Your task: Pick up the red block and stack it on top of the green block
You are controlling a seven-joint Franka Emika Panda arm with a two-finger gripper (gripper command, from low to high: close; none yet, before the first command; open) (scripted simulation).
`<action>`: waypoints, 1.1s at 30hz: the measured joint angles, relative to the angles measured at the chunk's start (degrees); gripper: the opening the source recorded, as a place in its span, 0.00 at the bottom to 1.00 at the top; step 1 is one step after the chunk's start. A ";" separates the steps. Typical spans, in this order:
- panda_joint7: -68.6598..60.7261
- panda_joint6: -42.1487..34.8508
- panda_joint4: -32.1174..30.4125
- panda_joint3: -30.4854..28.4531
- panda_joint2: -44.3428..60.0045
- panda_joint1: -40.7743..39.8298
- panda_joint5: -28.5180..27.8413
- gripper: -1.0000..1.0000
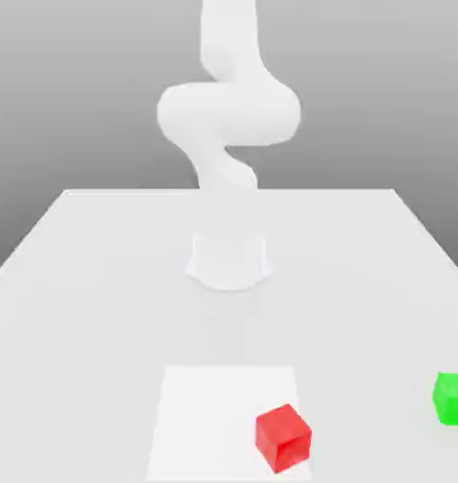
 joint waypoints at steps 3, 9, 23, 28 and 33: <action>-2.51 2.70 -1.51 -0.30 6.55 1.28 0.20 0.50; -7.36 7.83 -4.37 -0.77 19.06 3.64 0.63 0.50; -17.64 19.79 -11.03 0.20 48.12 7.08 0.27 0.50; -18.30 27.44 -10.43 0.35 58.50 7.16 -0.14 0.50; -18.27 29.06 -10.14 0.37 60.47 7.14 -0.18 0.00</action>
